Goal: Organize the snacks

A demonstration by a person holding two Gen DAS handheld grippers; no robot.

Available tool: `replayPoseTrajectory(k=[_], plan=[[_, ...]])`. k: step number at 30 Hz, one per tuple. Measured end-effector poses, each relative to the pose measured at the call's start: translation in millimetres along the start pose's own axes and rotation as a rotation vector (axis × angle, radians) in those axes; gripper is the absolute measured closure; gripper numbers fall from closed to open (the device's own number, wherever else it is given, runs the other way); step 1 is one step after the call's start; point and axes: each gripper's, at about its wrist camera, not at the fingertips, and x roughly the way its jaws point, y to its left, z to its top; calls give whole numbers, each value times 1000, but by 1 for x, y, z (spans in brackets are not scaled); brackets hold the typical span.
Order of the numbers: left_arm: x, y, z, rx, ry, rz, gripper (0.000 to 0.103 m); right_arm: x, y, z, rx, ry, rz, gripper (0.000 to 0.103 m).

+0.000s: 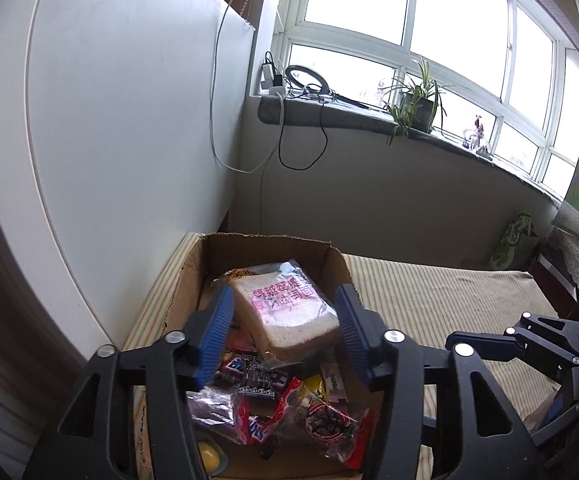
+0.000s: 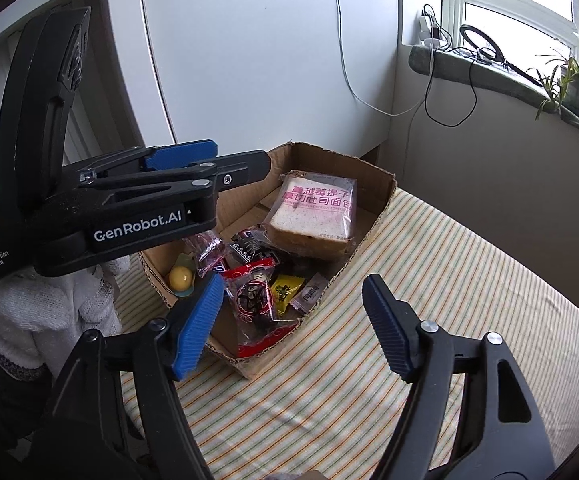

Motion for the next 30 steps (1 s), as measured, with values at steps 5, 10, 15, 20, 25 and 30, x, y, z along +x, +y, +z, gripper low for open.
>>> replayPoseTrajectory(k=[5, 10, 15, 20, 25, 30], plan=[[-3, 1, 2, 0, -19, 21, 29, -6, -4, -3, 2, -12, -29, 19], [-1, 2, 2, -5, -13, 30, 28, -10, -11, -5, 18, -16, -46, 18], [-3, -5, 1, 12, -12, 28, 28, -15, -22, -10, 49, -22, -63, 18], [-8, -15, -1, 38, -25, 31, 22, -22, -43, -22, 101, -25, -104, 18], [-8, -22, -4, 55, -23, 49, 22, -30, -71, -35, 172, -21, -147, 18], [-6, -26, -6, 59, -16, 63, 22, -38, -96, -46, 227, -19, -186, 18]])
